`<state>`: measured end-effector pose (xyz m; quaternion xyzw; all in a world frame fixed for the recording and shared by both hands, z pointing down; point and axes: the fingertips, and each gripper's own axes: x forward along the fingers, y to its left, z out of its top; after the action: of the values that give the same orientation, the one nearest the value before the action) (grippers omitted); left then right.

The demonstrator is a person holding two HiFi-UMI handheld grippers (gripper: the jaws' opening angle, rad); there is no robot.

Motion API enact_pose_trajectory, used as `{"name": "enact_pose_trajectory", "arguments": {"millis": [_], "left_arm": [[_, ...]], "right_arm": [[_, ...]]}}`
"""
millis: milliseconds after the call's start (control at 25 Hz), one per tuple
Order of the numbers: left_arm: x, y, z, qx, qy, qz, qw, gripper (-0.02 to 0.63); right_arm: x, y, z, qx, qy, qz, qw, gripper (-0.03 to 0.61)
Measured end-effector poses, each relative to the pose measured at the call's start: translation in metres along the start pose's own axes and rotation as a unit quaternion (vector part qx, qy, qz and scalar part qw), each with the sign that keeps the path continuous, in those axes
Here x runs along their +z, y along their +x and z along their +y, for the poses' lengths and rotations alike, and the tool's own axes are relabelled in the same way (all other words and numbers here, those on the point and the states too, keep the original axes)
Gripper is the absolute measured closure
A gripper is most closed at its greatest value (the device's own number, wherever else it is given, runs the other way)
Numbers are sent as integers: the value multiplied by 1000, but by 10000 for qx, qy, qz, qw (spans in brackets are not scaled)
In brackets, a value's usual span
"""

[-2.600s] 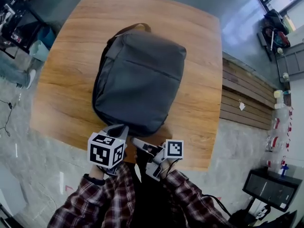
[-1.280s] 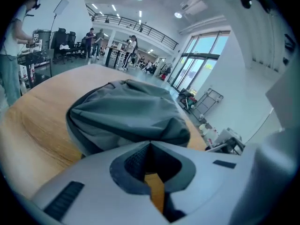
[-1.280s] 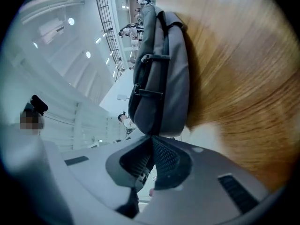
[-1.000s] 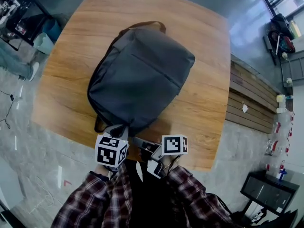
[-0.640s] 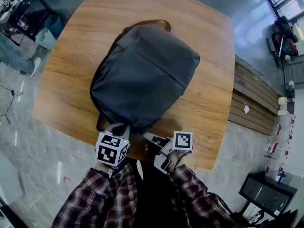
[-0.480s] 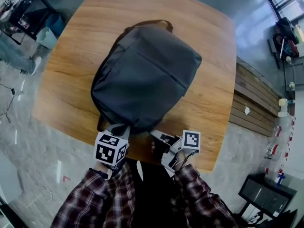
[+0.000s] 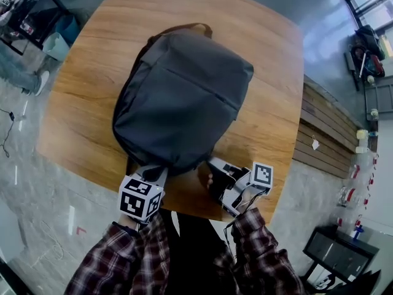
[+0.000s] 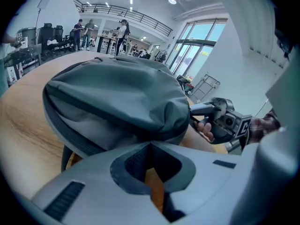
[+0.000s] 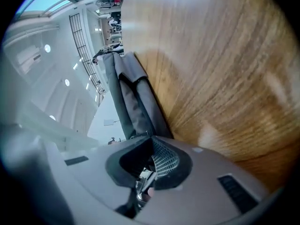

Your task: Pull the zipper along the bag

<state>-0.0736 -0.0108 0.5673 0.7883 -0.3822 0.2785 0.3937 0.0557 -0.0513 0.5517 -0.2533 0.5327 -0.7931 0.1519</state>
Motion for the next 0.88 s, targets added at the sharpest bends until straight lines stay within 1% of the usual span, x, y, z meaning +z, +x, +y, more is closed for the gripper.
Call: {"name": "enact_pose_trajectory", "arguments": {"millis": [200,400,640,760,880], "left_arm": [[-3,0,-2,-78,-51,51,9999,607],[-3,4,-8,-185,-131,47,9997,607],[-8,5,-11,-279,-159,86,9994,607],[-10,4,-12,-304,-146,91,9994,607],[-12,4,-15,-341,-171,82,9992,607]], "right_arm": [[25,-4,10,84,-11,-206,9998,568],[45,-1,21,94,-74,-301,9995,568],[79,-1,26,189,47,-679,9975,568],[102,6,31,151,-62,-803,9966,568],[118,16,40,65,-334,-834,9959,568]]}}
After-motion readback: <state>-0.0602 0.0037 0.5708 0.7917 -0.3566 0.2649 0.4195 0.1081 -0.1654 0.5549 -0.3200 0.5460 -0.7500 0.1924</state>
